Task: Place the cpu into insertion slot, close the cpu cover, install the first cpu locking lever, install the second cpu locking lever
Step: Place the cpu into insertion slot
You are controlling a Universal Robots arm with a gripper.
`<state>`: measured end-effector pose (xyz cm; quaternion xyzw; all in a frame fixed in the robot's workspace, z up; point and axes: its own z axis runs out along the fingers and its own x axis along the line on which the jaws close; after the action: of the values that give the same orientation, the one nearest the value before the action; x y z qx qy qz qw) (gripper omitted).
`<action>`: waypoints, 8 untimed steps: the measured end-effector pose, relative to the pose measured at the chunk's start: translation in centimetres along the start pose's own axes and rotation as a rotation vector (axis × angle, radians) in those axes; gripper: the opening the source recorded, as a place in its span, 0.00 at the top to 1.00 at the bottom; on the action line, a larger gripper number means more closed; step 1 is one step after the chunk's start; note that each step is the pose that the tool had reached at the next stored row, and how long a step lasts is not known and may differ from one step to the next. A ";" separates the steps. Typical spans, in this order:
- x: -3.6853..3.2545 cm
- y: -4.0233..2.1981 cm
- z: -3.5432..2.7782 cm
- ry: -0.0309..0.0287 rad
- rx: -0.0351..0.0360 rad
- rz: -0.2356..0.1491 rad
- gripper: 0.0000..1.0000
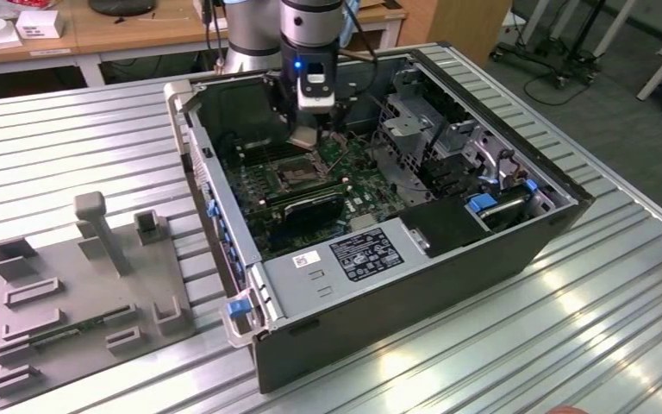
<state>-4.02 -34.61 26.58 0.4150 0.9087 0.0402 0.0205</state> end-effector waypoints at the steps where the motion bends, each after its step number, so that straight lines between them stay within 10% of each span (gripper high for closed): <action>1: 0.00 -0.01 0.04 -0.0016 0.0001 0.018 0.46; 8: 0.00 -0.03 0.31 -0.0130 0.0005 0.145 0.46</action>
<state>-4.02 -34.61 26.27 0.4798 0.8762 0.0386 0.0234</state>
